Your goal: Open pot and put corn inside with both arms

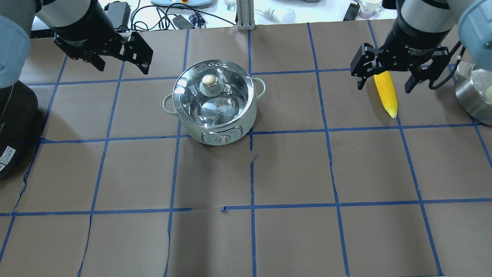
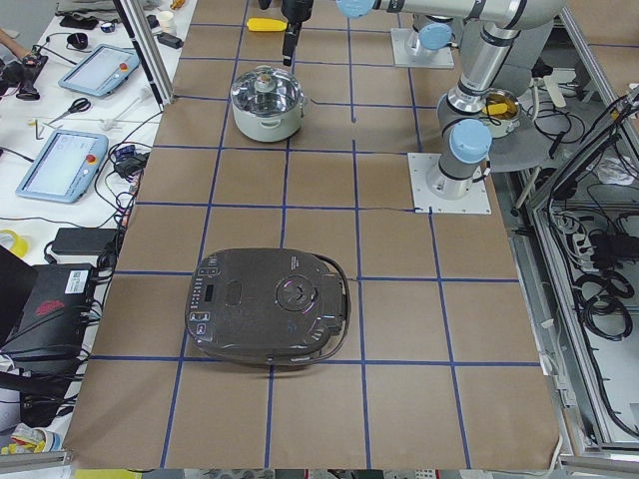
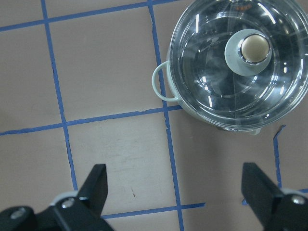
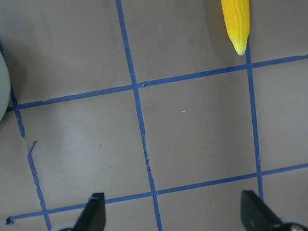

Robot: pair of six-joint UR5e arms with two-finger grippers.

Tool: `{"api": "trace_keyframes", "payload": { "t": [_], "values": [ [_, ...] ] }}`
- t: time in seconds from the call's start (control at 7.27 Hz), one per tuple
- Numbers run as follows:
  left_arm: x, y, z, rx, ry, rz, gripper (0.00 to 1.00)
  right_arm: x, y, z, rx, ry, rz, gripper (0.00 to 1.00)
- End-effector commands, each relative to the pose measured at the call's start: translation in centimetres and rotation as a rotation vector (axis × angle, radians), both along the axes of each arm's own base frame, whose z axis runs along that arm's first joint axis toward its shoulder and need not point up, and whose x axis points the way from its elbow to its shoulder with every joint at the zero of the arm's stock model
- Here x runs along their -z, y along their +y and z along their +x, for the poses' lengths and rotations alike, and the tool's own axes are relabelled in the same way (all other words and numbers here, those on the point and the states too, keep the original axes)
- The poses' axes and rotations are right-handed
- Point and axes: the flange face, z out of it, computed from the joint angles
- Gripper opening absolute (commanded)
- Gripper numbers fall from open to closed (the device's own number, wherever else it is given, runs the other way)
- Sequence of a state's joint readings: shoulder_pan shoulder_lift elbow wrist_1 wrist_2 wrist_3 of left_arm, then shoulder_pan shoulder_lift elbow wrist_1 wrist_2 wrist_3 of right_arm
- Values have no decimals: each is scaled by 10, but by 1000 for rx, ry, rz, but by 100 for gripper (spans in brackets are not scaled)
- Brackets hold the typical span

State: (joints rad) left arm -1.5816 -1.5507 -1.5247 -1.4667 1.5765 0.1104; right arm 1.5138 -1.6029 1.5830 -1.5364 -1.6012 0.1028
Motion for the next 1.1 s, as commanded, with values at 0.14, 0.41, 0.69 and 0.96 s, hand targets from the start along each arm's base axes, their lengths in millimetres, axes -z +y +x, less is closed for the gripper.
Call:
{"api": "trace_keyframes", "payload": {
  "t": [0.14, 0.41, 0.69, 0.96],
  "values": [
    [1, 0, 0, -32, 6, 6, 100, 4, 2, 12, -31, 18, 14, 100],
    [2, -1, 1, -15, 3, 8, 100, 4, 3, 12, -34, 19, 16, 100],
    [2, 0, 1, -20, 1, 9, 100, 0, 3, 11, -25, 20, 6, 100],
    [2, -4, 0, -16, 43, 8, 100, 2, 3, 12, -25, 18, 12, 100]
  ]
}}
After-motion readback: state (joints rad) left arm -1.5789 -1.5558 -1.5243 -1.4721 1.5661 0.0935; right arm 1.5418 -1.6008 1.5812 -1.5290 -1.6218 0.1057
